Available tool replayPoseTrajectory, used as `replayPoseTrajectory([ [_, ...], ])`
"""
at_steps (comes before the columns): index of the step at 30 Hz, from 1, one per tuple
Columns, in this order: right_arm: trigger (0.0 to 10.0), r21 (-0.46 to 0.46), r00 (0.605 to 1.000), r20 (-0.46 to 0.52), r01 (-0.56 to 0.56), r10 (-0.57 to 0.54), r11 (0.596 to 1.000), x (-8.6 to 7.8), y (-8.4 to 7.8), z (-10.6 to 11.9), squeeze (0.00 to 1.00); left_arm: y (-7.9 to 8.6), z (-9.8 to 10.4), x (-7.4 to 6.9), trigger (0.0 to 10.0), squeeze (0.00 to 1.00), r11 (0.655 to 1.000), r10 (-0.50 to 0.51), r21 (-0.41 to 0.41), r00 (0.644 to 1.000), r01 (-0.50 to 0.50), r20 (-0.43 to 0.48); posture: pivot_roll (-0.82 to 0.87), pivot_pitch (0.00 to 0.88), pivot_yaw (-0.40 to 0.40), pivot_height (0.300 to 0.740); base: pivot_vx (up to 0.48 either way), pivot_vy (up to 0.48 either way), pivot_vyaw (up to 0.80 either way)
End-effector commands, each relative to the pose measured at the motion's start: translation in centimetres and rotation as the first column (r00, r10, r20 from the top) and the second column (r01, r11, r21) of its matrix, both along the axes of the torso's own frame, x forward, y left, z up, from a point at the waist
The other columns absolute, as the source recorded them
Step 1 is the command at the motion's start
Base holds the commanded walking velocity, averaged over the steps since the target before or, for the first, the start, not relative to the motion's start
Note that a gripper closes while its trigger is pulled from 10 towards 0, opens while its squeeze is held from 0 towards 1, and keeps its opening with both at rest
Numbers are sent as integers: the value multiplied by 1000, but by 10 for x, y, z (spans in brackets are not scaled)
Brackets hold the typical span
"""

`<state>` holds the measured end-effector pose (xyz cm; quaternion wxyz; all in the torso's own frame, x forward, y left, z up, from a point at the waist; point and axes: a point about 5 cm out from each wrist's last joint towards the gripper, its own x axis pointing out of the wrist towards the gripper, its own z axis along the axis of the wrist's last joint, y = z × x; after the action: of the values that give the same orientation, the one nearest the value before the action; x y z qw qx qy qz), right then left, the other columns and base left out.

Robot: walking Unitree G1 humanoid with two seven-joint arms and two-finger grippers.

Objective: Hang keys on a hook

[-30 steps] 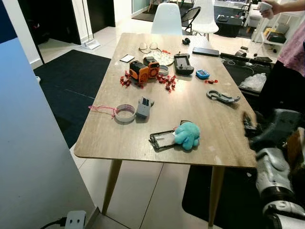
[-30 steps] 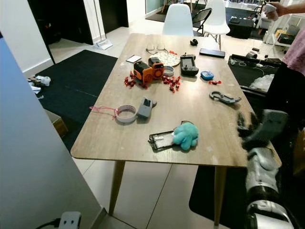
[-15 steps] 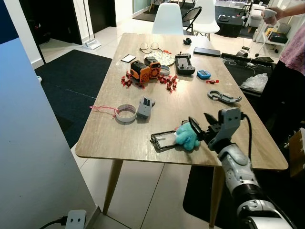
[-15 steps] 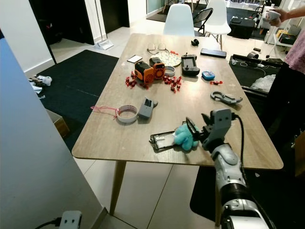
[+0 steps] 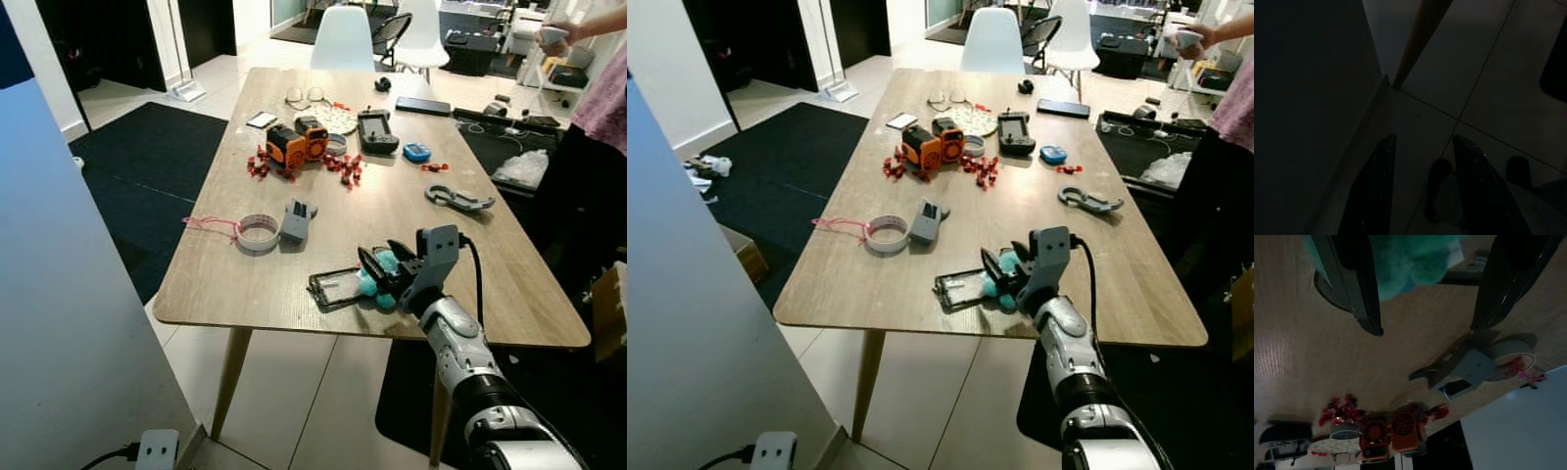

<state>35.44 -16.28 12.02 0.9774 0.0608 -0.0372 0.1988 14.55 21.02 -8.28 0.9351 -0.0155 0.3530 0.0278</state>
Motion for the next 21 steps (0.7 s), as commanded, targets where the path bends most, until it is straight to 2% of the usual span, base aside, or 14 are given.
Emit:
replayPoseTrajectory([
  [1, 10000, 17, 999, -49, 16, -15, 1000, -1, -4, -8, 169, 0, -3, -5, 10000, 0, 1000, 2, 1, 1000, -2, -28, 60, 77, -56, 740, 0, 0, 0],
  [2, 10000, 24, 997, -68, 27, -26, 999, -2, -5, -11, 486, 0, -3, -5, 10000, 0, 1000, 4, -1, 1000, -4, -26, 60, 77, -56, 740, 0, 0, 0],
  [4, 10000, 31, 996, -81, 36, -34, 999, -2, -6, -13, 510, 0, -3, -5, 10000, 0, 1000, 5, -2, 1000, -5, -25, 59, 75, -57, 740, 0, 0, 0],
  [5, 10000, 38, 995, -91, 48, -45, 998, -1, -7, -13, 475, -1, -3, -5, 10000, 0, 1000, 6, -4, 1000, -6, -24, 58, 76, -57, 740, 0, 0, 0],
  [8, 10000, 44, 994, -96, 55, -51, 997, -1, -7, -14, 475, -1, -3, -4, 10000, 0, 1000, 6, -5, 1000, -6, -24, 58, 76, -57, 740, 0, 0, 0],
  [9, 10000, 58, 993, -91, 82, -76, 995, -1, -9, -12, 0, -1, -3, -4, 10000, 0, 1000, 5, -7, 1000, -5, -23, 55, 73, -55, 740, 0, 0, 0],
  [10, 10000, 58, 993, -91, 82, -76, 995, -1, -9, -12, 0, -1, -3, -4, 10000, 0, 1000, 5, -7, 1000, -5, -23, 55, 73, -55, 740, 0, 0, 0],
  [13, 10000, 92, 982, -90, 175, -167, 980, 0, -20, -10, 0, -1, -2, -3, 10000, 0, 1000, -2, -8, 1000, 2, -13, 52, 69, -48, 740, 0, 0, 0],
  [21, 10000, 109, 968, -112, 238, -226, 965, -1, -28, -14, 0, -2, 2, 1, 10000, 0, 1000, -13, -15, 1000, 14, 24, 55, 63, -52, 740, 0, 0, 0],
])
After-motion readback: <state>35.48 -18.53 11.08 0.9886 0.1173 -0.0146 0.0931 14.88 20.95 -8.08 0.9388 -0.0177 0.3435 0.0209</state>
